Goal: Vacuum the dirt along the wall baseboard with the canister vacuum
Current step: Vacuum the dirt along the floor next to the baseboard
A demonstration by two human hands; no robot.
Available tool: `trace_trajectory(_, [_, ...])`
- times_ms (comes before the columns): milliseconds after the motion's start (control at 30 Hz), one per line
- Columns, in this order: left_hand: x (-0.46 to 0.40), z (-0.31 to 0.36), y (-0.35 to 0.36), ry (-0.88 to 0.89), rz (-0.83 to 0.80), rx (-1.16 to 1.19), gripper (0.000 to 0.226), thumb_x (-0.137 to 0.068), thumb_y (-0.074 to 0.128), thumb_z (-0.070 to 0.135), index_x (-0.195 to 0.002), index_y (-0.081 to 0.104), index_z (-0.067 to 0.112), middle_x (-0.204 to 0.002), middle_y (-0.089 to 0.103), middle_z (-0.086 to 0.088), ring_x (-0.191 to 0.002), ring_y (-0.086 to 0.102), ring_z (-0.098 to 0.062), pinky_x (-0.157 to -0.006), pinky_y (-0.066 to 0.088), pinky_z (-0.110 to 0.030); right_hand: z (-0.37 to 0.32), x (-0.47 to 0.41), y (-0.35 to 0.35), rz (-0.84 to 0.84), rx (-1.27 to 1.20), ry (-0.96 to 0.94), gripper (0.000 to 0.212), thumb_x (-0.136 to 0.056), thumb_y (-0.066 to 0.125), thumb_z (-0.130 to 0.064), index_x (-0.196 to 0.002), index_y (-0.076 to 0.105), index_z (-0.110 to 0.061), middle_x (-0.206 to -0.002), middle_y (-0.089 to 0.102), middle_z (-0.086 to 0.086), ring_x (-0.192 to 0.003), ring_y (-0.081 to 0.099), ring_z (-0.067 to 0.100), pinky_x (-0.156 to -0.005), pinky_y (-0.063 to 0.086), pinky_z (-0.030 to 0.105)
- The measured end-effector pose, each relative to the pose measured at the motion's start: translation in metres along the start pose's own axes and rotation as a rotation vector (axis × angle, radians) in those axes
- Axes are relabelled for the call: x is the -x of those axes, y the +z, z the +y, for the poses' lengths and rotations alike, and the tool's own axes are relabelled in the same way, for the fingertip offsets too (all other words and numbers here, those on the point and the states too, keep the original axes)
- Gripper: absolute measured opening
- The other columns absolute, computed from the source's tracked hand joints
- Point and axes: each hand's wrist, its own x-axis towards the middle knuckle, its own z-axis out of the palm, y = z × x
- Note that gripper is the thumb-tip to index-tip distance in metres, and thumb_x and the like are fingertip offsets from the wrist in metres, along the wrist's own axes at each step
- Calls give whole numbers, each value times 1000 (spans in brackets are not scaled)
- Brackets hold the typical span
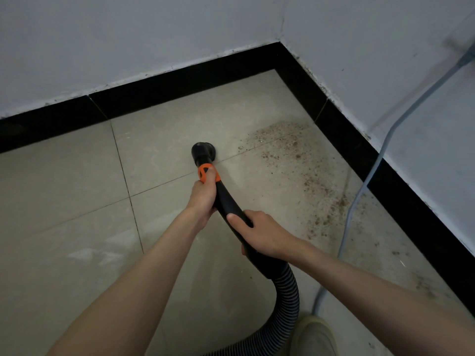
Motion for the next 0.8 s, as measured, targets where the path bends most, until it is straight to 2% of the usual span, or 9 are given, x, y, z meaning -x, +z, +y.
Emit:
trace_trajectory(100, [5, -7, 11, 18, -21, -46, 35, -97, 41, 44, -87, 50, 11, -78, 50, -5, -69, 52, -17, -59, 46, -28, 8, 10, 6, 48, 59, 30, 42, -97, 38, -57, -83, 49, -19, -76, 69, 7, -71, 68, 24, -75, 56, 41])
trace_trajectory(200, [6, -7, 24, 5, -49, -86, 39, -97, 41, 45, -95, 52, 8, -80, 51, -6, -70, 52, -18, -62, 46, -29, 14, 14, 6, 104, 73, 69, 46, -96, 35, -59, -91, 52, -16, -81, 69, 10, -75, 68, 27, -78, 56, 44])
trace_trajectory(500, [-5, 4, 38, -9, -118, -113, 45, -97, 41, 49, -104, 50, 5, -83, 55, -5, -73, 55, -17, -60, 46, -27, 18, 1, -1, 195, 100, 87, 43, -94, 34, -64, -81, 46, -25, -75, 66, 3, -69, 66, 21, -71, 56, 39])
trace_trajectory(667, [-21, 28, 39, 16, -104, -137, 50, -97, 41, 49, -111, 50, 2, -83, 54, -4, -73, 54, -17, -62, 47, -27, 5, -26, -14, 197, 80, 44, 42, -95, 36, -61, -77, 47, -25, -73, 63, 0, -65, 64, 17, -58, 51, 31])
trace_trajectory(800, [-31, 46, 41, 29, -104, -156, 57, -98, 40, 48, -124, 45, -2, -87, 53, -5, -78, 54, -20, -72, 47, -32, -4, -43, -22, 217, 70, 41, 42, -95, 36, -60, -76, 47, -25, -75, 63, 1, -68, 63, 18, -58, 47, 29])
